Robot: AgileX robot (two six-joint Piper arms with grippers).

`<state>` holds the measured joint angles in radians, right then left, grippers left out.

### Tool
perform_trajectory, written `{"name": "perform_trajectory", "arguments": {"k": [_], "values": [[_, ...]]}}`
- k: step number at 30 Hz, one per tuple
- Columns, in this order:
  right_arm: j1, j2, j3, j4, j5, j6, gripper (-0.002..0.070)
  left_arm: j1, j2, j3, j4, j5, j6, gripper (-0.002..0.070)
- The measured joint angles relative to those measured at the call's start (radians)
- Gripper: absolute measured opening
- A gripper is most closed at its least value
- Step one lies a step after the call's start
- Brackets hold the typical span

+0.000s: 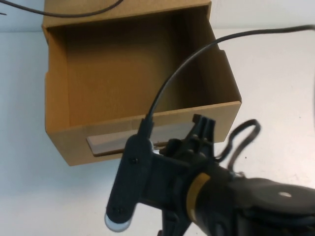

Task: Open the shoe box
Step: 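Pull the top drawer of the cardboard box fully open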

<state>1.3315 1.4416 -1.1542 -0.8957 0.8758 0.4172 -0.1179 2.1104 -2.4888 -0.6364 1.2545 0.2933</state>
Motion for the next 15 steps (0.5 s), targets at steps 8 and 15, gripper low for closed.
{"name": "perform_trajectory", "arguments": {"k": [8,15], "values": [[0.013,-0.149,-0.024,0.025,0.159,0.092,0.0071,0.0,-0.095,-0.029,0.024,0.006,-0.003,-0.0005],[-0.189,-0.189,-0.148,0.03,0.198,0.092,-0.0007,-0.024,-0.242,0.014,0.094,0.012,-0.004,-0.0005]]}}
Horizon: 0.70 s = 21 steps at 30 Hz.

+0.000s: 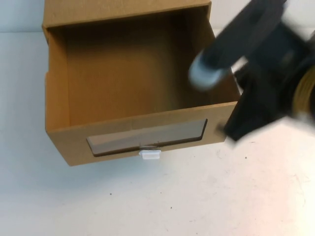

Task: Open the shoe box
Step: 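Pull the top drawer of the cardboard box fully open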

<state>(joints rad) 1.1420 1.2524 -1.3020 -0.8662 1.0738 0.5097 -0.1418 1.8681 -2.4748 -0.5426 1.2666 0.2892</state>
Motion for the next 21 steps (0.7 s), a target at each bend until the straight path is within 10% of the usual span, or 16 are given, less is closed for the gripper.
{"name": "perform_trajectory", "arguments": {"k": [11,21], "values": [[-0.632,0.0,-0.105,0.392,-0.167,-0.225,-0.0011,-0.098,-0.376,0.515,0.173,-0.013,0.054,-0.0005],[-1.071,-0.018,-0.071,0.927,-0.254,-0.576,-0.0013,-0.098,-0.898,1.178,0.273,-0.463,0.051,-0.0005]]}}
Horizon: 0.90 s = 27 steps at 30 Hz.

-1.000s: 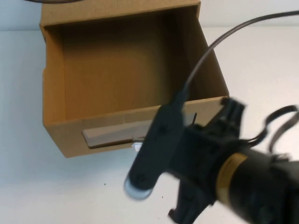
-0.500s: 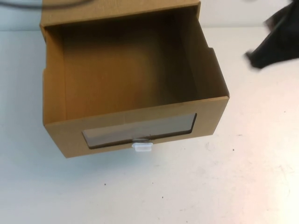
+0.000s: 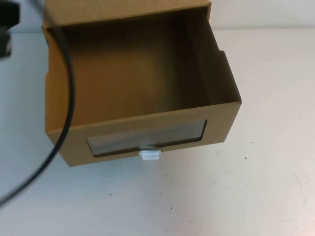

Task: Open the shoe box
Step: 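Pull the top drawer of the cardboard box fully open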

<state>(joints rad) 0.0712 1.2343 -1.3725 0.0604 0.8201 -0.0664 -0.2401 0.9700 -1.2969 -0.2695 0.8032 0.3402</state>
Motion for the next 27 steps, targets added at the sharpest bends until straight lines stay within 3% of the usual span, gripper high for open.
{"name": "perform_trajectory", "arguments": {"k": [4,9,16,21,27], "values": [[-0.075,-0.058,0.126,0.133,-0.106,-0.065,-0.0013,0.0,-0.237,0.303,0.0,-0.205,0.0,-0.0005],[-0.084,-0.164,0.35,0.218,-0.323,-0.127,-0.0013,0.0,-0.529,0.629,0.0,-0.41,0.0,-0.0005],[-0.084,-0.312,0.651,0.445,-0.607,-0.277,-0.0013,0.0,-0.854,1.01,0.0,-0.519,0.0,-0.0005],[-0.079,-0.391,0.727,0.482,-0.732,-0.288,-0.0013,0.0,-0.967,1.214,0.0,-0.611,0.0,-0.0005],[-0.062,-0.411,0.733,0.489,-0.741,-0.291,-0.0013,0.0,-0.979,1.322,-0.002,-0.665,0.0,-0.0005]]}}
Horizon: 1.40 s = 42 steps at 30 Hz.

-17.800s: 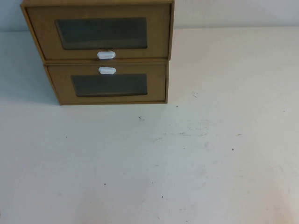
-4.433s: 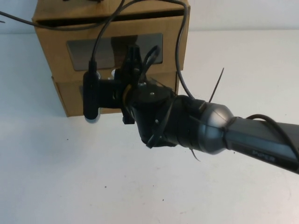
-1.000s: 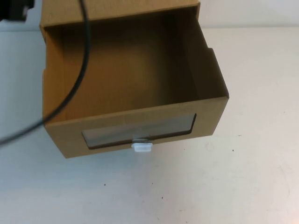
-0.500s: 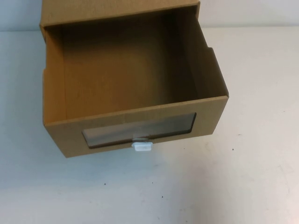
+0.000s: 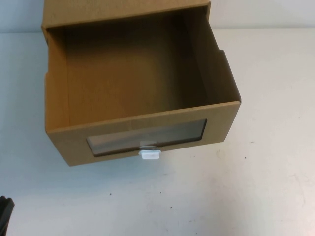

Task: Open the shoe box
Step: 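Pull the top drawer of the cardboard box fully open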

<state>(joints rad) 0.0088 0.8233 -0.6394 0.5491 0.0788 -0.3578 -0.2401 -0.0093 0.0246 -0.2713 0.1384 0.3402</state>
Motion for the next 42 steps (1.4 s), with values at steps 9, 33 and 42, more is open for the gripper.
{"name": "perform_trajectory", "arguments": {"k": [9,33,42], "values": [[0.0,0.0,0.0,0.006,0.018,0.0,-0.0013,0.0,0.0,0.002,0.0,-0.01,0.0,-0.0005],[0.0,0.0,0.002,-0.042,0.04,-0.001,-0.0013,0.0,0.0,0.002,0.0,-0.01,0.0,-0.0005],[-0.044,-0.258,0.287,-0.184,-0.026,-0.001,-0.0013,0.0,-0.002,0.002,0.0,-0.01,0.0,-0.0005]]}}
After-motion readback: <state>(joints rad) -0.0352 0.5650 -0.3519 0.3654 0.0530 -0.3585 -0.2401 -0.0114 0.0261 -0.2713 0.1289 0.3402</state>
